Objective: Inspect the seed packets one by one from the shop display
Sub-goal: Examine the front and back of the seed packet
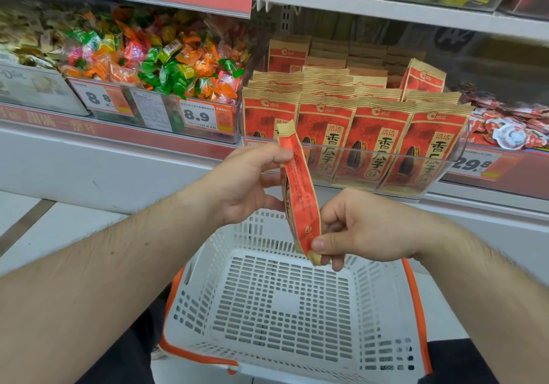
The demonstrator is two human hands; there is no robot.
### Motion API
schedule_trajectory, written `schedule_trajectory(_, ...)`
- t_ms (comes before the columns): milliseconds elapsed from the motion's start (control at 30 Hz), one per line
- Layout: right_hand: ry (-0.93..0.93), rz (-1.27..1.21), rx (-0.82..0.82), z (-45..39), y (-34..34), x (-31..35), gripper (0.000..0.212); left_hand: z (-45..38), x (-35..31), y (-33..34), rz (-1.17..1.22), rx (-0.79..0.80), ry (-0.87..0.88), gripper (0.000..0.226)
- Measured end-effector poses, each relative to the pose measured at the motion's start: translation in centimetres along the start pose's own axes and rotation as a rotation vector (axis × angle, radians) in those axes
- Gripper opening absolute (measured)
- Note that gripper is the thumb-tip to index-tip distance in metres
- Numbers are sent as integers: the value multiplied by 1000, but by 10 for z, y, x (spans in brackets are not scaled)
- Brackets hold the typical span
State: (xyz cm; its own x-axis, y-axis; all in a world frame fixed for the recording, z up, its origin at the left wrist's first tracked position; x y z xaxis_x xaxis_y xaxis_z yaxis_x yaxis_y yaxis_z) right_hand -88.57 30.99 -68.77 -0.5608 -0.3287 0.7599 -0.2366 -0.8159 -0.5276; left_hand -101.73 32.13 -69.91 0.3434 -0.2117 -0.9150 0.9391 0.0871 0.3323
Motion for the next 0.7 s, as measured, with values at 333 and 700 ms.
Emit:
schedule_trajectory(333, 83, 253, -432, -2, -31, -1, 68, 3, -2, -1, -103, -119, 75, 45)
schedule_trajectory(700, 82, 456, -754, -3, -26, 12, 41, 7, 8, 12, -250, -107, 85, 33)
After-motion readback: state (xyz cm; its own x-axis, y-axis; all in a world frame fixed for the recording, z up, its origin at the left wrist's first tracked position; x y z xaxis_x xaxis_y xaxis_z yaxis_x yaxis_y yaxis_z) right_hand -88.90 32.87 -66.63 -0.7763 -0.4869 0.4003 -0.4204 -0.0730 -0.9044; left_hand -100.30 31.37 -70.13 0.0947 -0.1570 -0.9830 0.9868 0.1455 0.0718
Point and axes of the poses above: each hand's wrist, its own z-axis away from the middle knuckle, its own y-axis out of the palm, x = y × z, the point moved 8 cm from there along -z, towards the middle knuckle, and after that the axes turned 2 degrees about -y, right-handed, at the moved point
